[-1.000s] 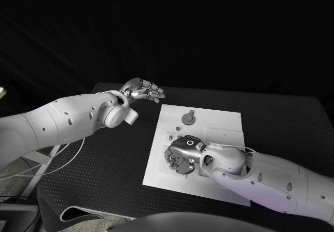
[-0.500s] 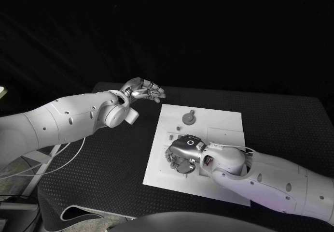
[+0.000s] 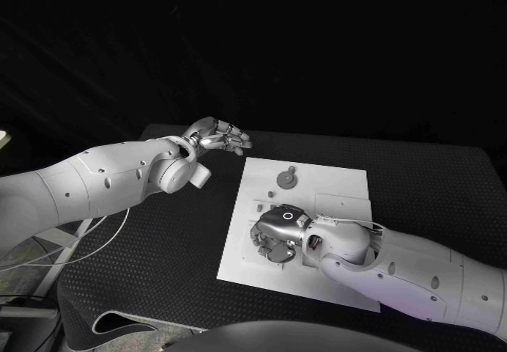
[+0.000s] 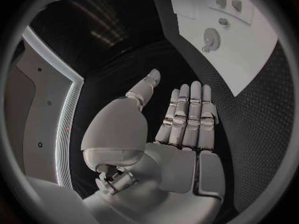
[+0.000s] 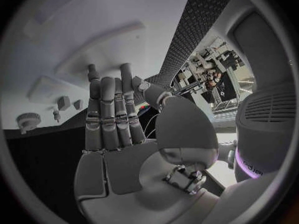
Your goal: Assemble the parts on the task board
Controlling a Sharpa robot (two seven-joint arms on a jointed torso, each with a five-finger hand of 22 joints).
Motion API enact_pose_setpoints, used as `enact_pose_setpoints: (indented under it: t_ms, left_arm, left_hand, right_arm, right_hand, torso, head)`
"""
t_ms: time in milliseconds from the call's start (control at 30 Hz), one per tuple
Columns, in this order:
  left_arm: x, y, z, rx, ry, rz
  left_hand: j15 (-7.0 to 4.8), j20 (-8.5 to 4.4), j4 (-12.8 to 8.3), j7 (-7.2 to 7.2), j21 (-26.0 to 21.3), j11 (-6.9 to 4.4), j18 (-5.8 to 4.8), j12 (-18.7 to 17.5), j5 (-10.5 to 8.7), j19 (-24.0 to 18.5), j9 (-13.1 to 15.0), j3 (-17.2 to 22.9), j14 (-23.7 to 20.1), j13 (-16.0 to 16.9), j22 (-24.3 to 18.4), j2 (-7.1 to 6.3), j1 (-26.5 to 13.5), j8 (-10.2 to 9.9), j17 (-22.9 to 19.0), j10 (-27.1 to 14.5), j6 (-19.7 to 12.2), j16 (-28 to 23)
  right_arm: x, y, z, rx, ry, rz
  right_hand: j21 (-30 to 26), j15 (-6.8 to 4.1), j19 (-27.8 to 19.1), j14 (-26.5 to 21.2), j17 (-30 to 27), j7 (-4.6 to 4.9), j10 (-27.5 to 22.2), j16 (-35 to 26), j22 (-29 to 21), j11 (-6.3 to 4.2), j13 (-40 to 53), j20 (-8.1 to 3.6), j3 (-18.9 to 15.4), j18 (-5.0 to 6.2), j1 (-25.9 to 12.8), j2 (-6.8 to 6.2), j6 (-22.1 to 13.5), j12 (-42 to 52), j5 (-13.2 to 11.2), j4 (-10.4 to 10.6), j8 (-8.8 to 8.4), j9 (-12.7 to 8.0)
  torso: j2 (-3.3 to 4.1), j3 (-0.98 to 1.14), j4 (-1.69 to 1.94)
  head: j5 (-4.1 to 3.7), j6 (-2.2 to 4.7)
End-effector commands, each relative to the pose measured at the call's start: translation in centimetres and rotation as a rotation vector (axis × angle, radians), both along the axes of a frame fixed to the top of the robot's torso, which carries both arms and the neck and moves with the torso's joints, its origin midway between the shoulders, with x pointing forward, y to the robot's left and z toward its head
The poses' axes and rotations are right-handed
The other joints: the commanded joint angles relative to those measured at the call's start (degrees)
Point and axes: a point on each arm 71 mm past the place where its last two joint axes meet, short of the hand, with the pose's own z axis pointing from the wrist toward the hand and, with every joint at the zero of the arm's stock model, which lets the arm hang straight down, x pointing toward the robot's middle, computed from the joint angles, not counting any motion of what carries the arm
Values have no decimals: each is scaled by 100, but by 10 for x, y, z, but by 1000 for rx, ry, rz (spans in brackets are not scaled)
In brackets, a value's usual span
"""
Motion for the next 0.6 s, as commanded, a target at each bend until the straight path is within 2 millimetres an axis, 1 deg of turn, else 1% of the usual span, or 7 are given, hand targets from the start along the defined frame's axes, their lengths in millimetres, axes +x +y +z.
enact_pose_setpoints:
  t_ms: [33,233,400,500,567,600]
  left_arm:
    - [-1,-2,1,-12,1,-15]
    - [-1,-1,1,-12,1,-13]
    - [-1,-1,1,-11,2,-13]
    - [-1,-1,1,-11,4,-12]
    - [-1,-1,1,-11,4,-13]
    - [-1,-1,1,-11,4,-12]
  left_hand:
    - [3,16,1,-2,7,1,5,19,-26,31,-6,-45,28,-7,-10,54,20,14,10,-30,-24,-27]
    - [4,16,1,-2,7,1,5,19,-26,31,-6,-46,28,-8,-11,54,20,14,13,-30,-24,-29]
    - [4,17,1,-2,7,2,4,19,-26,31,-7,-48,28,-9,-13,54,20,14,15,-30,-24,-31]
    - [4,17,1,-2,7,2,4,19,-26,31,-7,-49,28,-10,-14,52,19,14,16,-31,-25,-32]
    - [4,17,2,-2,7,2,4,19,-26,30,-7,-49,28,-10,-15,52,18,14,17,-31,-25,-33]
    - [4,17,2,-2,7,2,4,19,-26,31,-7,-50,28,-10,-15,53,18,14,18,-30,-24,-33]
  right_arm:
    - [-2,-1,-7,-40,27,17]
    - [-8,-1,-13,-52,55,33]
    - [-8,-3,-13,-47,55,24]
    - [-5,-4,-11,-15,37,5]
    - [-5,-4,-8,17,7,-9]
    - [-5,-3,-6,29,-5,-13]
  right_hand:
    - [27,-180,15,142,9,-4,89,35,135,-57,11,-16,105,74,28,37,25,26,33,-61,18,7]
    - [33,-177,6,134,13,-1,84,41,135,-55,18,-15,94,74,14,12,21,20,33,-63,16,12]
    - [41,-175,-1,126,16,1,79,46,135,-53,24,-13,77,74,-6,-11,17,14,33,-63,13,17]
    - [53,-167,-10,111,21,15,40,55,134,-40,26,-12,70,74,-25,-10,-18,-14,33,-59,-8,18]
    - [56,-145,-49,74,27,43,-37,60,136,-14,19,-7,65,70,-32,-56,-91,-62,33,-62,-50,10]
    - [60,-129,-81,50,41,65,-108,78,141,8,8,-8,65,70,1,-119,-156,-103,32,-69,-86,1]
  torso:
    - [-1,-2,1]
    - [1,6,0]
    - [0,5,-4]
    - [-1,4,-5]
    - [0,5,-4]
    - [-1,8,-2]
  head:
    - [3,-10]
    - [8,-36]
    - [-1,-39]
    - [-6,-39]
    - [-7,-40]
    - [-9,-43]
